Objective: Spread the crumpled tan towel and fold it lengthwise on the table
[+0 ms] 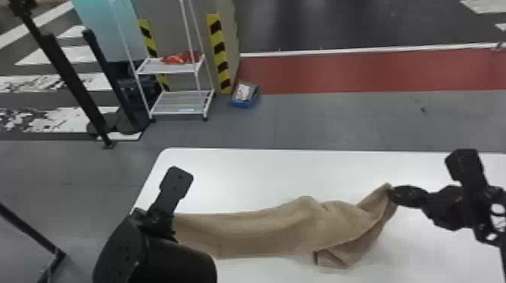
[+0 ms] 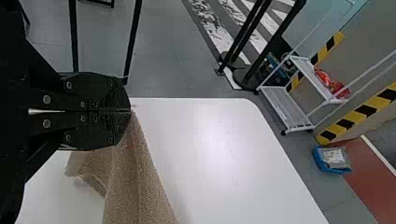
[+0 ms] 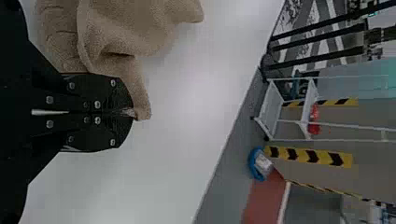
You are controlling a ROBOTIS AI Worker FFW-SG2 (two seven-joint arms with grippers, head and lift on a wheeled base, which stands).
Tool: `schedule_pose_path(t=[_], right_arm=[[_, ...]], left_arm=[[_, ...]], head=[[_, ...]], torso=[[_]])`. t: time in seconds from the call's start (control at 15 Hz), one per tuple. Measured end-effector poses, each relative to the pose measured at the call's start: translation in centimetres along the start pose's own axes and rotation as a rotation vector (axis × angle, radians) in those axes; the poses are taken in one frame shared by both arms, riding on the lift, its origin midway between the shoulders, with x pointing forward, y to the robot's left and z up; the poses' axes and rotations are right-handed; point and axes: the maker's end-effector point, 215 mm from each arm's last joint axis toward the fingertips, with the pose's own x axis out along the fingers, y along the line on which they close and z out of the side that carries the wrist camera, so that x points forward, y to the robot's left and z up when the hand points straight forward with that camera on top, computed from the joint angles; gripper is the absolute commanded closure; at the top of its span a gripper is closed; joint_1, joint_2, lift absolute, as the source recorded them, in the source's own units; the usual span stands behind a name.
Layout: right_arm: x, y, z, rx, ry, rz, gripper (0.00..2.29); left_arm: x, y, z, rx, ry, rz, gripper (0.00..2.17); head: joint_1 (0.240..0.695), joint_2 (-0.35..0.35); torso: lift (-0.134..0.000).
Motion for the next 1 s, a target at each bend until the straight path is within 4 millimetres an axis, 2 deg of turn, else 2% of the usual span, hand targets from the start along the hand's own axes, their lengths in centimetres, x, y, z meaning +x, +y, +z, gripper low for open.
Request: schedule_pose_path(t=[0.07, 0.2, 0.27, 0.33, 0.4, 0.6, 0.8, 1.0], right_arm=[[-1.2, -1.6, 3.2, -0.108, -0.071, -0.052, 1.66], [-4.1, -2.9, 9.0, -0.327, -0.199, -0.130, 1.66], [-5.7, -2.7, 11.0, -0.433, -0.250, -0.151, 1.65], [-6.7, -2.0, 11.2, -0.518, -0.258, -0.152, 1.65], [-7.2, -0.8, 10.1, -0.617, -0.233, -0.134, 1.65], [-6.4, 2.6, 2.6, -0.816, -0.034, -0.015, 1.65], [-5.8, 2.4, -2.4, -0.870, 0.126, 0.017, 1.66], [-5.5, 1.5, -5.7, -0.907, 0.252, 0.044, 1.66]], left_arm=[[0.1, 0.7, 0.2, -0.012, -0.004, 0.006, 2.15], [-0.1, 2.2, 0.6, -0.042, -0.016, 0.024, 2.15], [-0.3, 2.8, 0.8, -0.057, -0.022, 0.024, 2.15], [-0.3, 2.9, 0.6, -0.067, -0.021, 0.016, 2.15], [-0.2, 2.7, 0.4, -0.073, -0.017, -0.002, 2.14], [0.6, 0.9, -0.3, -0.054, 0.010, -0.058, 2.14], [2.0, -1.3, -0.4, -0.009, 0.047, -0.091, 2.14], [3.6, -2.5, -0.3, 0.023, 0.090, -0.103, 2.09]], head=[[0.695, 0.141], [0.695, 0.142], [0.695, 0.146], [0.695, 0.156], [0.695, 0.161], [0.695, 0.165], [0.695, 0.141], [0.695, 0.111]], torso=[[0.000], [0.000], [0.000], [0.000], [0.000], [0.000], [0.000], [0.000]])
